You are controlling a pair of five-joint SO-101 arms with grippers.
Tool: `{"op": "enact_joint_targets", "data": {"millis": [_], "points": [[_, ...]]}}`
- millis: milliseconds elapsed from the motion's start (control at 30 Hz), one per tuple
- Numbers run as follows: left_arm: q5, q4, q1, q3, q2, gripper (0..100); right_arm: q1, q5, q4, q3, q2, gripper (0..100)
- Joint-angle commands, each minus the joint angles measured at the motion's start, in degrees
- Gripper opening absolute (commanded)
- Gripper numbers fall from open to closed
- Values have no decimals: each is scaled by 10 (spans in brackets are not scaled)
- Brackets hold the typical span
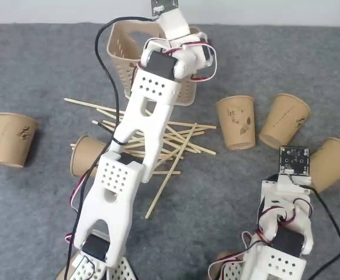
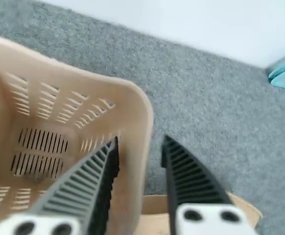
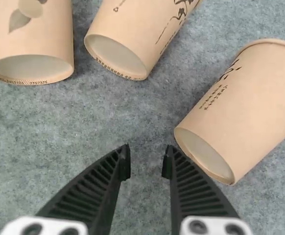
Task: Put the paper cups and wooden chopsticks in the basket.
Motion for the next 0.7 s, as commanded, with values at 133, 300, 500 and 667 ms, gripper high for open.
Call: {"op": "enact_joint_targets", "data": {"millis": [133, 300, 500, 667], "points": [[-111, 55, 4, -105, -18, 234, 6, 8, -14, -4, -9, 122], [-171, 113, -15, -191, -18, 227, 7, 9, -14, -4, -9, 122], [-207, 193, -107, -230, -23, 227, 7, 9, -14, -4, -9, 122], [-203, 214, -238, -230, -54, 227, 7, 9, -14, -4, -9, 122]]}}
